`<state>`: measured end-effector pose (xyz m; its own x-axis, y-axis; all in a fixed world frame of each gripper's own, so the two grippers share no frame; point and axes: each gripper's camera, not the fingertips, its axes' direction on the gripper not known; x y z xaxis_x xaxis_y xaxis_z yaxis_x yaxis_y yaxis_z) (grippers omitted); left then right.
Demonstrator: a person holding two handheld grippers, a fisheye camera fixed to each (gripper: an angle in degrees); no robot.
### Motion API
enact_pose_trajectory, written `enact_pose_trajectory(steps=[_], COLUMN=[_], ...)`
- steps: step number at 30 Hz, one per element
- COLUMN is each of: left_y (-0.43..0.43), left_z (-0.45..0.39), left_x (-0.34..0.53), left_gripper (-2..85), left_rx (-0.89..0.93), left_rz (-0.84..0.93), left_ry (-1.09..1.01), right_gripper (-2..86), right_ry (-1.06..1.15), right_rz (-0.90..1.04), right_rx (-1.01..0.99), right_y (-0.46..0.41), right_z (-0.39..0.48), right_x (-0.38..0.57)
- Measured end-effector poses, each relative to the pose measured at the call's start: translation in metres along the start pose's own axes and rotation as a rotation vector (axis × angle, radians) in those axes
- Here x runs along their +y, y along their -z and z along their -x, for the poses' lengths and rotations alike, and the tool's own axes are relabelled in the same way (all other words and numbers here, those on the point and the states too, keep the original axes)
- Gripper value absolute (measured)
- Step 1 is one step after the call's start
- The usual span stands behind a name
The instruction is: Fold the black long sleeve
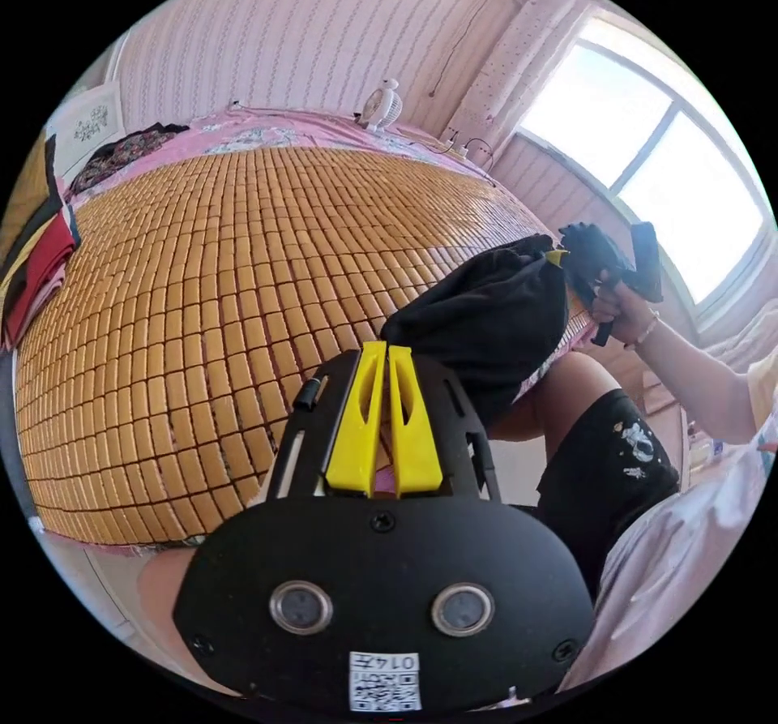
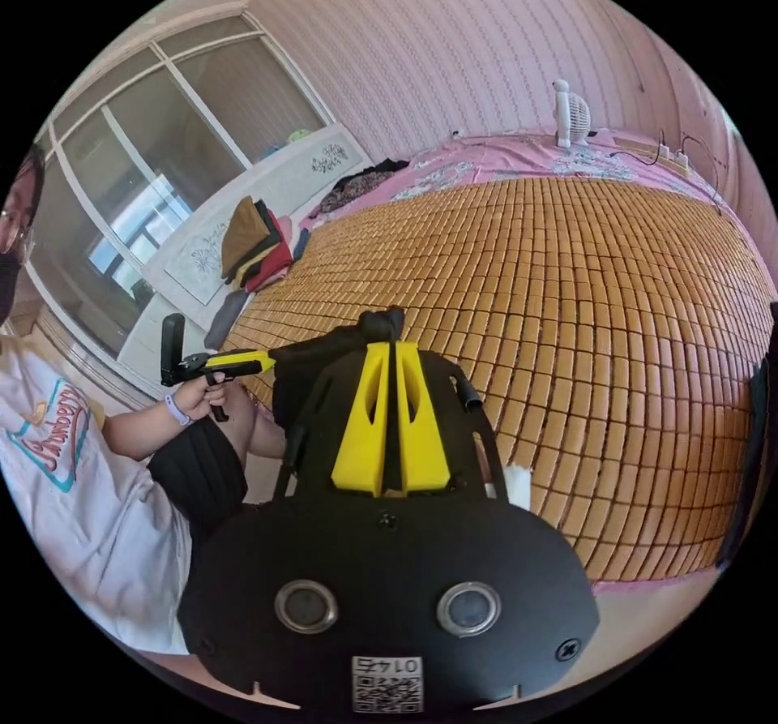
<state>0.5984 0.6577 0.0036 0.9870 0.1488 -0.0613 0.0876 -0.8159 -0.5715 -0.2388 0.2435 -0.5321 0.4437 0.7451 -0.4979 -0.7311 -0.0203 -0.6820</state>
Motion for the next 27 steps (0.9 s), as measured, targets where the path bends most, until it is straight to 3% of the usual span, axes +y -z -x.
enact_pose_trajectory(steps=[8, 15, 24, 27], left_y=[0.094, 0.109, 0.011, -0.071], left_z=[-0.079, -0.151, -0.309, -0.368], left_x=[-0.030, -0.109, -0.288, -0.369], left_gripper=[-1.0, -1.0, -0.9, -0.6], left_rx=[0.062, 0.223, 0.589, 0.652], left_rz=[-0.115, -0.212, -0.204, -0.114], left_ry=[-0.309, -0.475, -0.665, -0.616], right_gripper=[0.4, 0.4, 1.3, 2.9], right_ry=[-0.105, -0.118, -0.158, -0.348], right_rz=[-0.283, -0.485, -0.556, -0.479], right_rx=[-0.016, 0.035, 0.286, 0.374], right_y=[0.150, 0.288, 0.504, 0.547], right_z=[0.027, 0.028, -0.029, -0.103], right_x=[0.106, 0.150, 0.139, 0.093])
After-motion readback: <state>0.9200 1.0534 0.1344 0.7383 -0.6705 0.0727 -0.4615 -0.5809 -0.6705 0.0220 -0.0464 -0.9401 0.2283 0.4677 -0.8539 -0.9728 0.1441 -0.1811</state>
